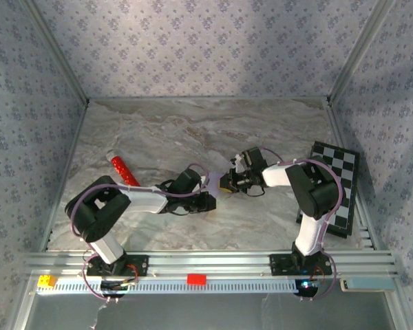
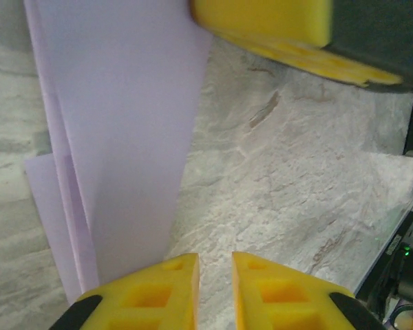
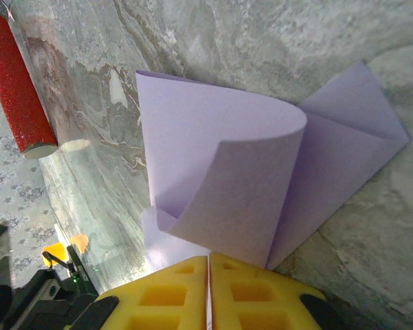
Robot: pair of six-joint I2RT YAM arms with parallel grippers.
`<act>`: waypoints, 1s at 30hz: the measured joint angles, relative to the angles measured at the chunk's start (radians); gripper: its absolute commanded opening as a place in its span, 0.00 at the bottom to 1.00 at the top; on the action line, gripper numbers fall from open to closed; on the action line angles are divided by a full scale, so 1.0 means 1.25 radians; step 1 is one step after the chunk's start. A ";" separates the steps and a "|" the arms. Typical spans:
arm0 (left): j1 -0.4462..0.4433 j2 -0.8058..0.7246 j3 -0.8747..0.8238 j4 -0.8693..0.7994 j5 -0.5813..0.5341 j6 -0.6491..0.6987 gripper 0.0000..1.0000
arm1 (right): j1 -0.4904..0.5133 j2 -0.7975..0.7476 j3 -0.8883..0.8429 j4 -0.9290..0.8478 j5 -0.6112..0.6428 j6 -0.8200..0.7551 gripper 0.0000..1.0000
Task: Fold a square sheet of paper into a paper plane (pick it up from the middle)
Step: Fold the wing for the fifth time at the center of the table.
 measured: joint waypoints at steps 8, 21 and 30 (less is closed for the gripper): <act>0.029 -0.012 0.074 -0.016 -0.021 0.009 0.22 | 0.001 0.000 0.003 -0.006 0.003 0.000 0.11; 0.050 0.089 0.094 -0.038 -0.028 0.018 0.11 | 0.001 0.000 0.005 -0.009 0.003 0.000 0.11; 0.050 0.087 0.062 0.012 -0.028 0.014 0.03 | 0.003 -0.029 0.030 -0.095 0.047 -0.013 0.12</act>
